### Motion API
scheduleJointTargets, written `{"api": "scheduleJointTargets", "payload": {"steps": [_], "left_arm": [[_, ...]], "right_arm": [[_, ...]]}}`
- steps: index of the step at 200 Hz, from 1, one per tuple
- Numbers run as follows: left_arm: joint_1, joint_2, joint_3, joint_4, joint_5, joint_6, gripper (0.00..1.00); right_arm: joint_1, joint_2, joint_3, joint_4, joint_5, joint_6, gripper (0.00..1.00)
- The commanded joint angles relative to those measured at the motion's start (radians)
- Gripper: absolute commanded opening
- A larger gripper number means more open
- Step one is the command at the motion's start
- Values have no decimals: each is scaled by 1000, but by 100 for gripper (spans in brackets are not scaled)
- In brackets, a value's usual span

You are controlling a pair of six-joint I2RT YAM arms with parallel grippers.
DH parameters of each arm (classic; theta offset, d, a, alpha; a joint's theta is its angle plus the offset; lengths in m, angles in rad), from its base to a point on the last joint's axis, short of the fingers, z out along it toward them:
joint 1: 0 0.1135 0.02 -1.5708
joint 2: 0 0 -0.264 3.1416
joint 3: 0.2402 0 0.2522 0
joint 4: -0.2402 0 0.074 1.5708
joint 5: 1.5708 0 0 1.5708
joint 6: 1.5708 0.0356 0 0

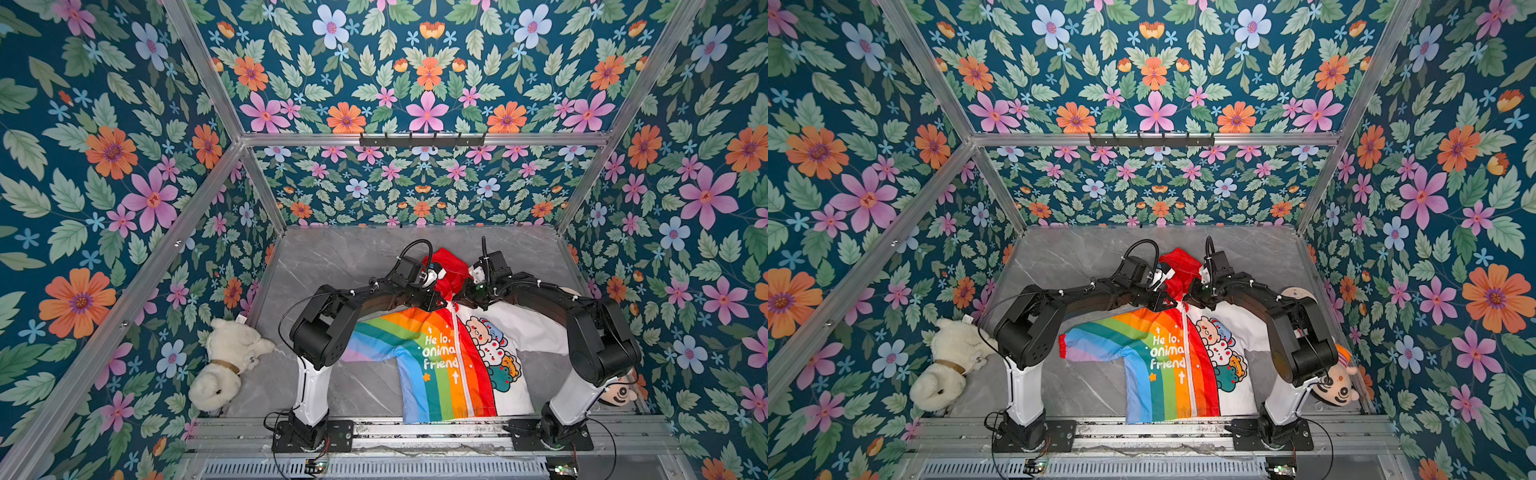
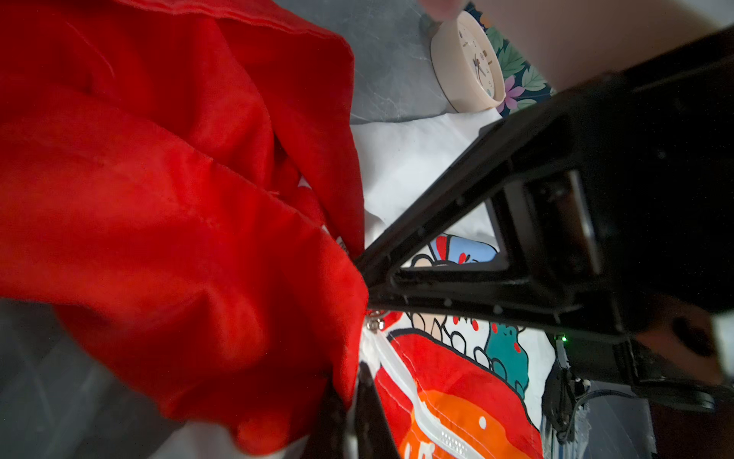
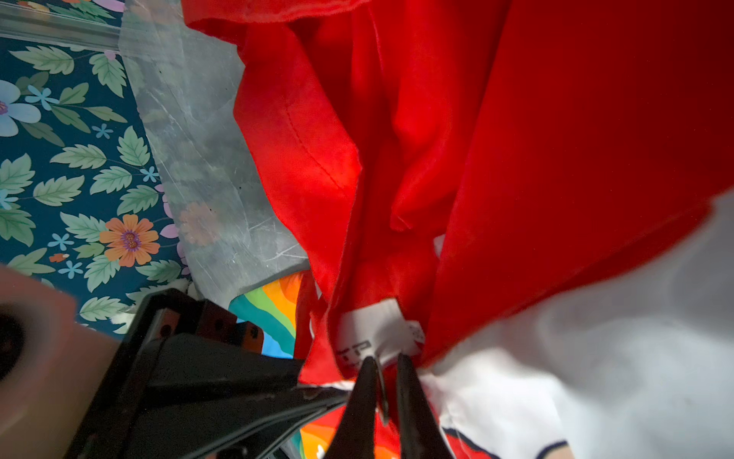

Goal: Unzip the jacket
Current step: Unzip the zipper on the jacket.

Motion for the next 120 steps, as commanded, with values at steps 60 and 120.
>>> {"api": "scheduleJointTargets", "payload": {"steps": [60, 120], "left_arm": [[0, 1, 4, 9, 22, 9, 0], [0, 2, -2, 10, 20, 9, 0]], "right_arm": [[0, -2, 6, -11, 10, -17, 7], [0, -36, -3, 15, -1, -71, 3]]}}
